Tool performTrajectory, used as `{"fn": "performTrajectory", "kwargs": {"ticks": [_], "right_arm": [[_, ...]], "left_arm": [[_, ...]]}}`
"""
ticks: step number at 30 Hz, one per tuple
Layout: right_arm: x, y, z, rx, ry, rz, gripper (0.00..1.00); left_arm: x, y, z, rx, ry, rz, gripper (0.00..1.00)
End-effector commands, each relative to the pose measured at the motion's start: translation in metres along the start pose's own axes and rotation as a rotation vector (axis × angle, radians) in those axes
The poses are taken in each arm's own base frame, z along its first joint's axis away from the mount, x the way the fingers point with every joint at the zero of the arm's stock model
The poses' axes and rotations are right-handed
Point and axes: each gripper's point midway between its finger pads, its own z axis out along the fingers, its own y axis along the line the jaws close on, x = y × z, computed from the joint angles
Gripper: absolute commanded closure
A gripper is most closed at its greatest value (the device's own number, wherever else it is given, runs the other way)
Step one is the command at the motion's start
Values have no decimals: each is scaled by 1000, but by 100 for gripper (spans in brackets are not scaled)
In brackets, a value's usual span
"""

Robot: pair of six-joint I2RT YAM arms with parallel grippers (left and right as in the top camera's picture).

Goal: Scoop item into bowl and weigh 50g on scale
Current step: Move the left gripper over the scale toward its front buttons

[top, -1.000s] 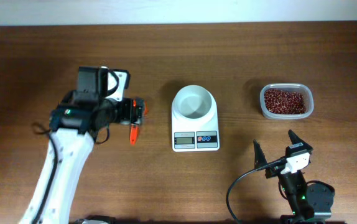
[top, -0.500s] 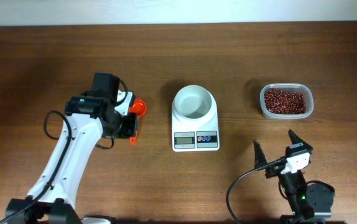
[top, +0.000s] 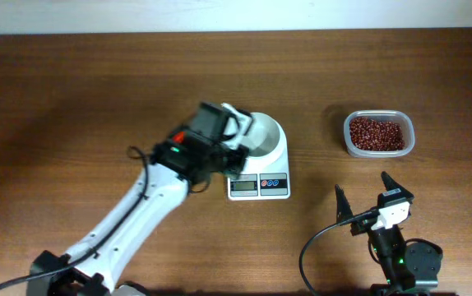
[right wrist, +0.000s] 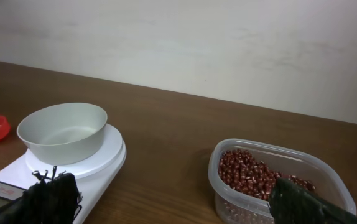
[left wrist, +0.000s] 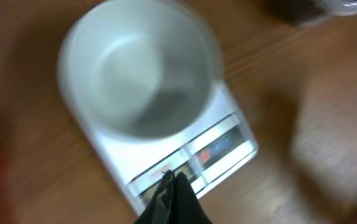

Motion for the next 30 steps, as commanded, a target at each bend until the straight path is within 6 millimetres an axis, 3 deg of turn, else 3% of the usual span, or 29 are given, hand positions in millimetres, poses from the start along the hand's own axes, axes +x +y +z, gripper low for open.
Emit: {"fn": "performTrajectory", "kwargs": {"ticks": [1, 4, 6, 10, 11, 15, 23, 30], "right_arm": [[2, 1, 0, 0, 3, 12, 1], [2, 1, 0, 0, 3, 13, 1], [2, 1, 0, 0, 3, 13, 1], [2, 1, 0, 0, 3, 13, 1], [2, 1, 0, 0, 3, 13, 1], [2, 1, 0, 0, 3, 13, 1], [2, 1, 0, 0, 3, 13, 1], [2, 1, 0, 0, 3, 13, 1]], "left_arm": [[-3, -42, 15, 12, -25, 122, 100], [0, -75, 24, 41, -35, 307, 100], [3, -82, 37, -31, -35, 403, 100], [28, -97, 56, -13, 49, 590, 100], [40, -97, 61, -25, 95, 632, 100], [55, -78, 65, -111, 177, 660, 100], [87, -66, 83, -119, 317, 667, 100], [87, -65, 84, -119, 319, 668, 100]]}}
